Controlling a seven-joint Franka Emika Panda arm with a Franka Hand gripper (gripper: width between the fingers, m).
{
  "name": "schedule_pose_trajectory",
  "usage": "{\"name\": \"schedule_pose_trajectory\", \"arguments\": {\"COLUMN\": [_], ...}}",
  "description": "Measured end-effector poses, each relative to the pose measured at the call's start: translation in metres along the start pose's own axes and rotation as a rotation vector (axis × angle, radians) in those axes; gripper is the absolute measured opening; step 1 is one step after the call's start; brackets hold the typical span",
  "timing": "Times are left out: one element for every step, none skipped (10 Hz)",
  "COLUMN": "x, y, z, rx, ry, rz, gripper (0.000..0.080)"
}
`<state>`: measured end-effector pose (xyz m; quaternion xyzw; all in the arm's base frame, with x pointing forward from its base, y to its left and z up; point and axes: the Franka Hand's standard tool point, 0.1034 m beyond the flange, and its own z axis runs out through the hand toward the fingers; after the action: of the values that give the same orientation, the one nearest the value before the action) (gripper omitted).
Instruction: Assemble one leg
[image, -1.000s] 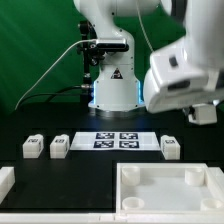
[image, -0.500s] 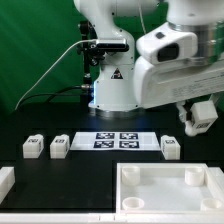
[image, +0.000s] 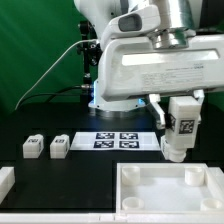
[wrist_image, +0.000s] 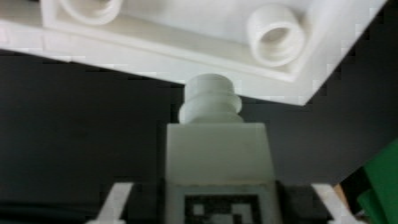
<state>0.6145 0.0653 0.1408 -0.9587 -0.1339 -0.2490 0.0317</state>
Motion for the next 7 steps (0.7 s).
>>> {"name": "schedule_pose_trajectory", "arguments": {"x": [-0.002, -0.004, -0.006, 0.004, 0.017, 0.014, 0.010], "y": [0.005, 0.003, -0.006, -0.014, -0.019, -0.026, -0.028], "z": [0.002, 0.006, 0.018, 0.025, 0.026, 0.036, 0.047], "rx": [-0.025, -0.024, -0.011, 0.026, 0.036, 0.047, 0.058], "ry": [0.053, 0.058, 0.060, 0.027, 0.043, 0.044, 0.033], "rz": [0.004, 0.006, 0.008, 0.012, 0.012, 0.012, 0.017], "gripper": [0.0288, 0.0288, 0.0288, 0.0288, 0.0288, 0.0288, 0.0288]}}
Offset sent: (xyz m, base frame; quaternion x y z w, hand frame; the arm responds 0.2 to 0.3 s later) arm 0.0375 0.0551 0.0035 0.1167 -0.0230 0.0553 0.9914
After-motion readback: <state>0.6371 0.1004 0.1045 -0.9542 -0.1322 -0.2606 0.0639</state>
